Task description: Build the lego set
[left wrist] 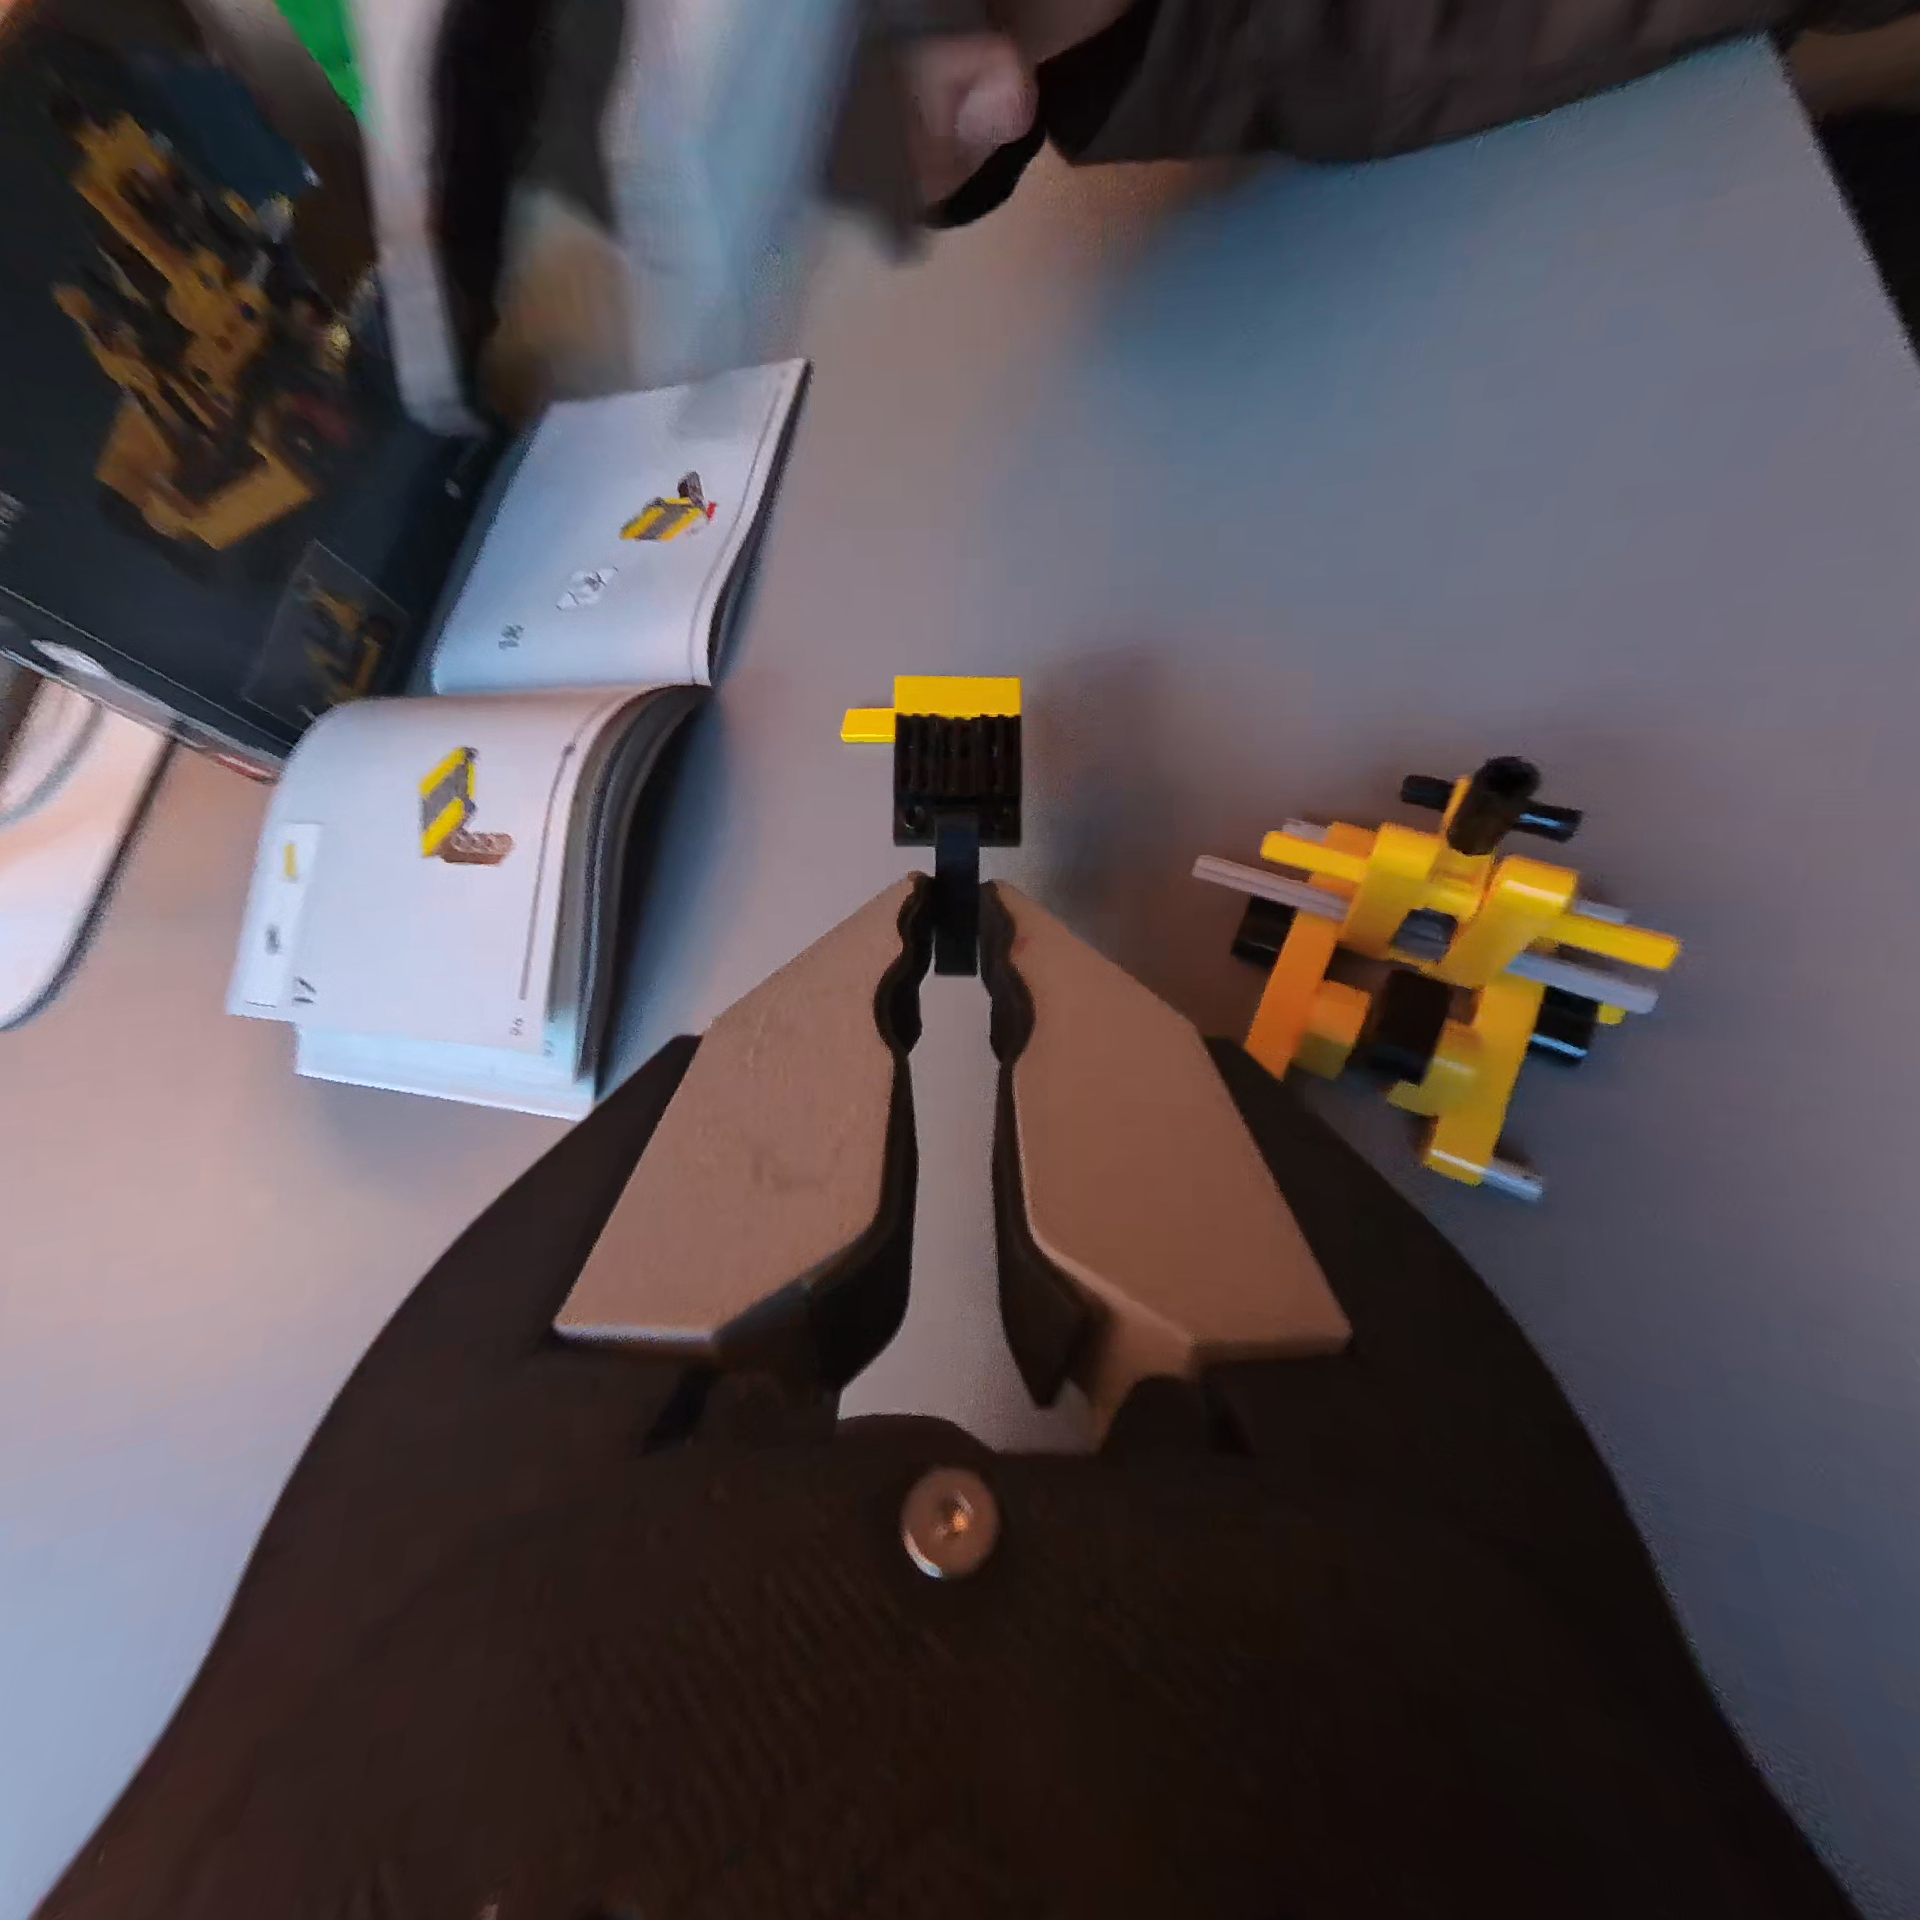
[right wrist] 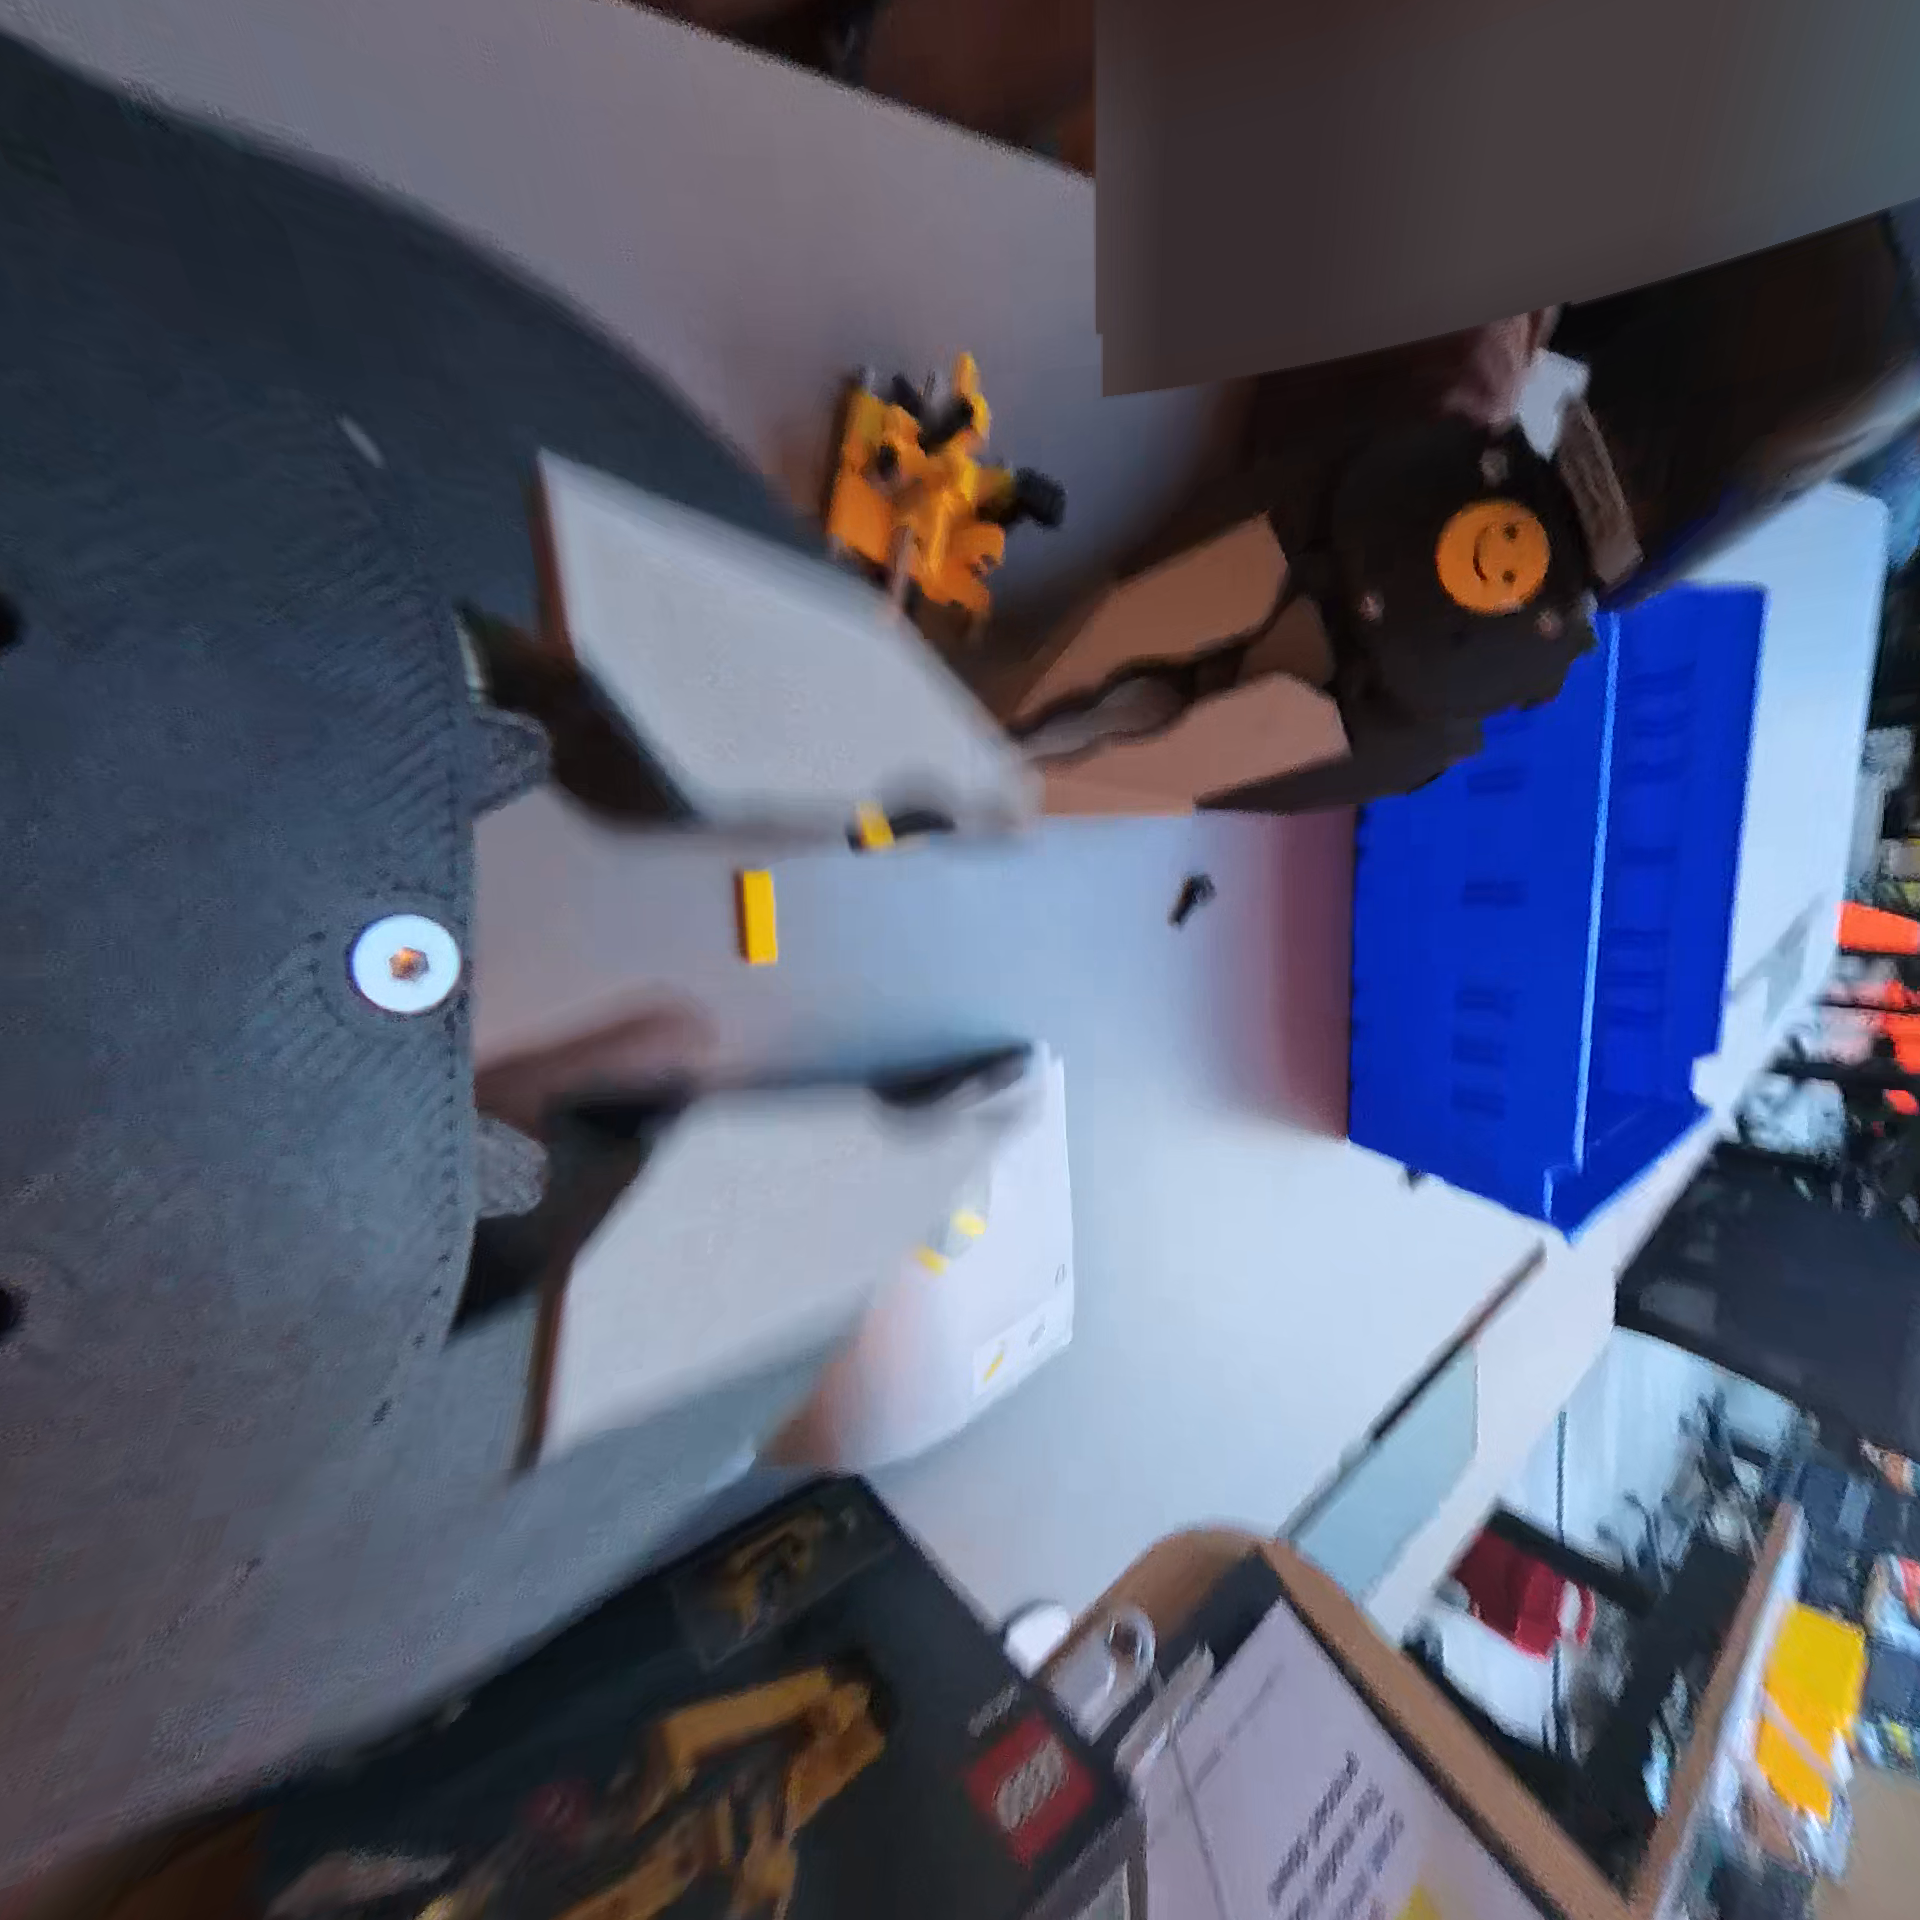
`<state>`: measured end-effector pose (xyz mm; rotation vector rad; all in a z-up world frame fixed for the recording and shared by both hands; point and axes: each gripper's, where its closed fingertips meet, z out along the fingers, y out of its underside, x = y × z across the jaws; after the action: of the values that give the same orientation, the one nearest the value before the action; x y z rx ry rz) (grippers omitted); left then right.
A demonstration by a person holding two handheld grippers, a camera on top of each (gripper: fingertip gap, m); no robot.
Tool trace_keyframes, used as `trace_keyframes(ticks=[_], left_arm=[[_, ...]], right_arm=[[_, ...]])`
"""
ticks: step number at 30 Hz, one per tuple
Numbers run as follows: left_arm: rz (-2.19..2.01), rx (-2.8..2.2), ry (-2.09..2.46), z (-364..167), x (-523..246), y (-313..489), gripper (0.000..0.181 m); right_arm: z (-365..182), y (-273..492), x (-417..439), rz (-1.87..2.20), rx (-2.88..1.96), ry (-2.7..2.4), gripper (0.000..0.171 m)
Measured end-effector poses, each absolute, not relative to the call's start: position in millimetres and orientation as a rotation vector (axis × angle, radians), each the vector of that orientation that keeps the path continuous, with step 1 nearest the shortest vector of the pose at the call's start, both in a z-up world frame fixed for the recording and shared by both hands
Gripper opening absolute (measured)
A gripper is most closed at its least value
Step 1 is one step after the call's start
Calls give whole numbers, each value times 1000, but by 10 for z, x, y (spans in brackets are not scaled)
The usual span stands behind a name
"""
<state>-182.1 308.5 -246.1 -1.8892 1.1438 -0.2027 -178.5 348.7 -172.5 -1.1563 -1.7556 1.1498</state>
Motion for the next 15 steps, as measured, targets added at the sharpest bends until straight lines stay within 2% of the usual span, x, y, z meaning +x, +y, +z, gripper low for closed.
trace_keyframes(ticks=[1,4,5,7,8,9,11,15], left_arm=[[-174,-1856,1163,-2452,-1816,3087,5],[-195,-1867,1153,-2486,-1797,3091,5],[-191,-1902,1124,-2502,-1831,3123,5],[-210,-1916,1065,-2466,-1870,3167,5],[-231,-1916,1041,-2441,-1881,3173,5],[-257,-1914,1022,-2416,-1884,3171,5],[-296,-1905,984,-2362,-1886,3176,4],[-354,-1889,974,-2314,-1843,3148,4]], right_arm=[[-1760,3431,-1754,1163,-1154,-1797,80],[-1847,3354,-1723,1140,-1137,-1860,61],[-1894,3317,-1715,1126,-1125,-1888,62],[-2038,3331,-1718,1061,-1153,-1937,75],[-2106,3332,-1711,1027,-1158,-1971,70],[-2148,3334,-1718,993,-1147,-1986,58],[-2225,3275,-1732,958,-1106,-2021,51],[-2313,3238,-1816,849,-1060,-2023,27]])
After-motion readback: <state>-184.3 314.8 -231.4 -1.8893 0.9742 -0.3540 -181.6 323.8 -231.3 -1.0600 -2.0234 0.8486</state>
